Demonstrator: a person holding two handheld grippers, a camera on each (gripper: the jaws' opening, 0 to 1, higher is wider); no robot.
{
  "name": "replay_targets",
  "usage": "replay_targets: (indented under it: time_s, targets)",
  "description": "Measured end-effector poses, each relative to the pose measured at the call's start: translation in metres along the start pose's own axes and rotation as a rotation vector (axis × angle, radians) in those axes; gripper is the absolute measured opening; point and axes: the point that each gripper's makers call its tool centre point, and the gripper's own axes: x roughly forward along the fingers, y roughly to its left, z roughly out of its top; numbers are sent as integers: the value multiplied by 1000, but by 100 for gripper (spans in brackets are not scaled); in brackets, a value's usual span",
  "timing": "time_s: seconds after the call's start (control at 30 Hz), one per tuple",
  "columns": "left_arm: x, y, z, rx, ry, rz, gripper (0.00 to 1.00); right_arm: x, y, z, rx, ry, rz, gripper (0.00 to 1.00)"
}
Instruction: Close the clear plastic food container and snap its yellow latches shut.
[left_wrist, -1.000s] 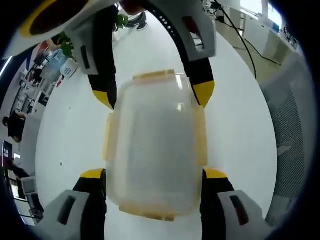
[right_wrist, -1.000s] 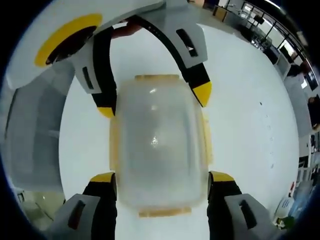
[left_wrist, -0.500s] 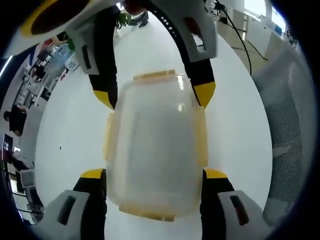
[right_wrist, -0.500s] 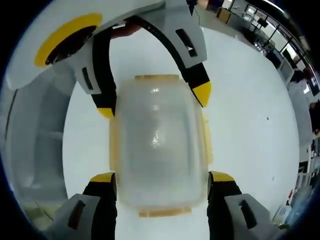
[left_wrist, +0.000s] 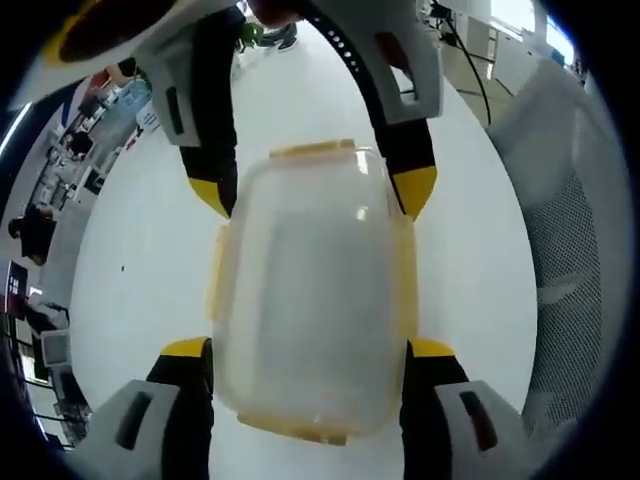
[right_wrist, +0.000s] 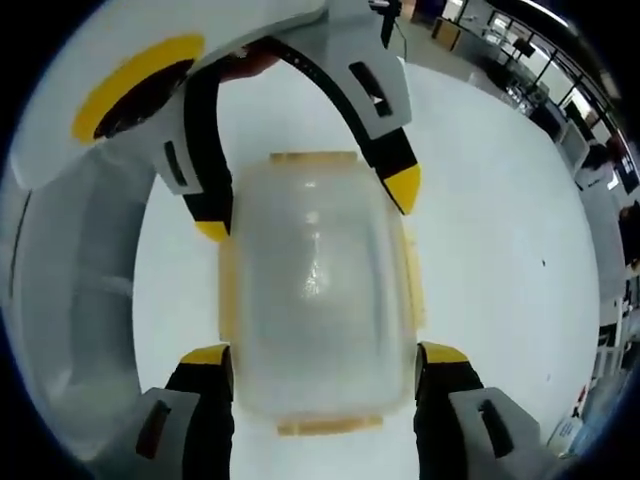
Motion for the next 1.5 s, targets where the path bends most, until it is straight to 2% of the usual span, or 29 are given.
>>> replay_targets:
  time_s: [0.17, 0.47, 1.5]
  targets:
    - [-4, 0, -9, -3, 3, 2, 78, 3, 2, 9, 1, -5, 0, 75]
    - [-4, 3, -13, -24, -2, 7, 78, 4, -3, 14, -22, -7, 9, 74]
    - [6, 57, -23, -39, -28, 17, 78, 9, -57, 27, -29, -2, 8, 74]
